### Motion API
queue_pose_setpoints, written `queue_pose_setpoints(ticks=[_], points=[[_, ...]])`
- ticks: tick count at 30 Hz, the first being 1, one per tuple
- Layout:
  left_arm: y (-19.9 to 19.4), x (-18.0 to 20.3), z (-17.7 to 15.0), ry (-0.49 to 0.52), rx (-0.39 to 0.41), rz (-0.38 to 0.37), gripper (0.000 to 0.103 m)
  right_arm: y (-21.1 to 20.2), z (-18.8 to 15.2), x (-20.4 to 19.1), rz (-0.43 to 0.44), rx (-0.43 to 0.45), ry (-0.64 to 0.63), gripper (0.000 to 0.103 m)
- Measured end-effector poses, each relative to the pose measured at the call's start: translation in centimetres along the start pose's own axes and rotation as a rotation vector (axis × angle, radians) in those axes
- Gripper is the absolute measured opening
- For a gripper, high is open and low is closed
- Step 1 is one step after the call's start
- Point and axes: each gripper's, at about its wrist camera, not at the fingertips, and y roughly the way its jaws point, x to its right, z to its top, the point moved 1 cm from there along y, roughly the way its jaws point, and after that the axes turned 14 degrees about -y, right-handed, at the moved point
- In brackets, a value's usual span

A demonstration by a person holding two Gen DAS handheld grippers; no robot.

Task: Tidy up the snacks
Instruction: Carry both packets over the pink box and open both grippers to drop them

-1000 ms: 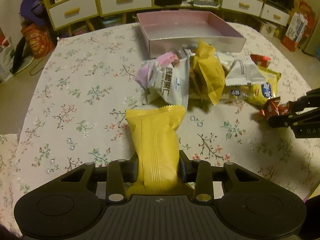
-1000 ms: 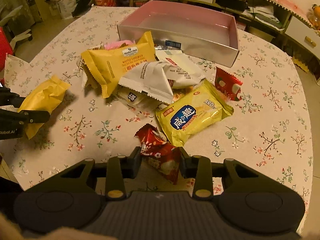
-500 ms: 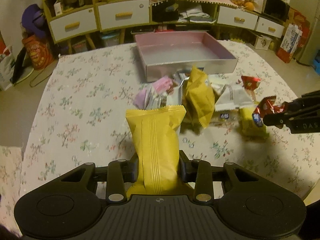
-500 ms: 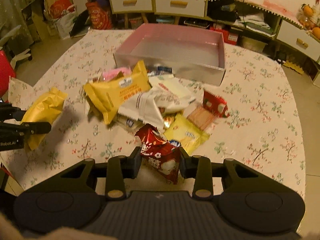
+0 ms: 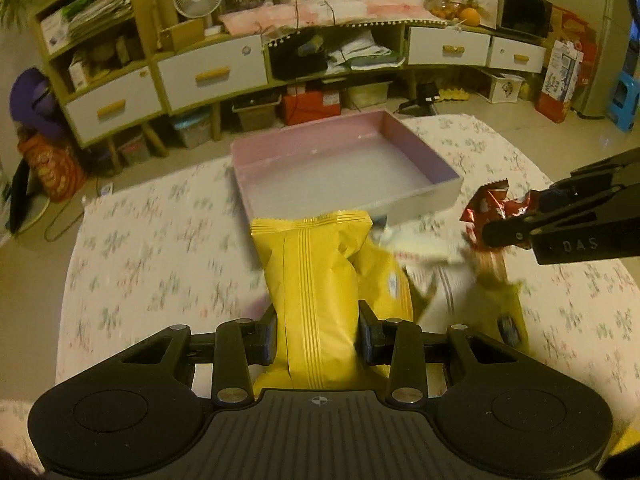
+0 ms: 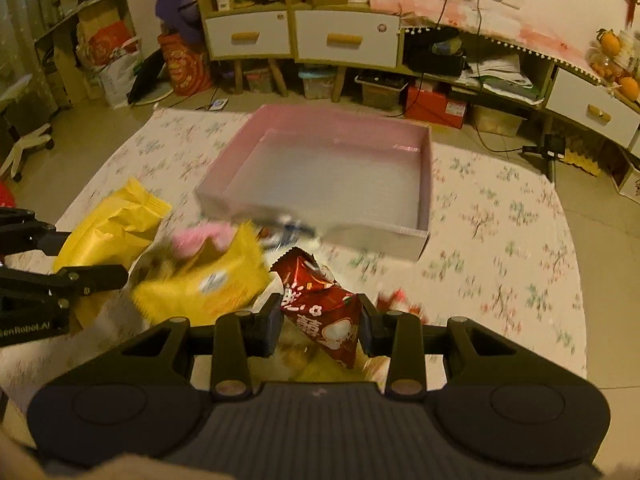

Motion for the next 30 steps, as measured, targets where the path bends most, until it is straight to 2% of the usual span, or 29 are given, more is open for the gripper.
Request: queue_pose_setpoints(ticks=[7,18,30], points=[[4.0,0.8,3.6,0.033,0.004,-0.008,0.035,2.7,2.4,2.5,-0.013,0.018,-0.002,0.035],[10.7,0.3,8.2,0.054,0.025,0.026,0.035,7.3,5.1,6.0,-0.030,0.018,0.025,0.035],[16.0,-0.1,10.3,0.049,0.006,0.047,0.035,10.3,6.0,7.2,-0.043,-0.001,0.040,0.036]])
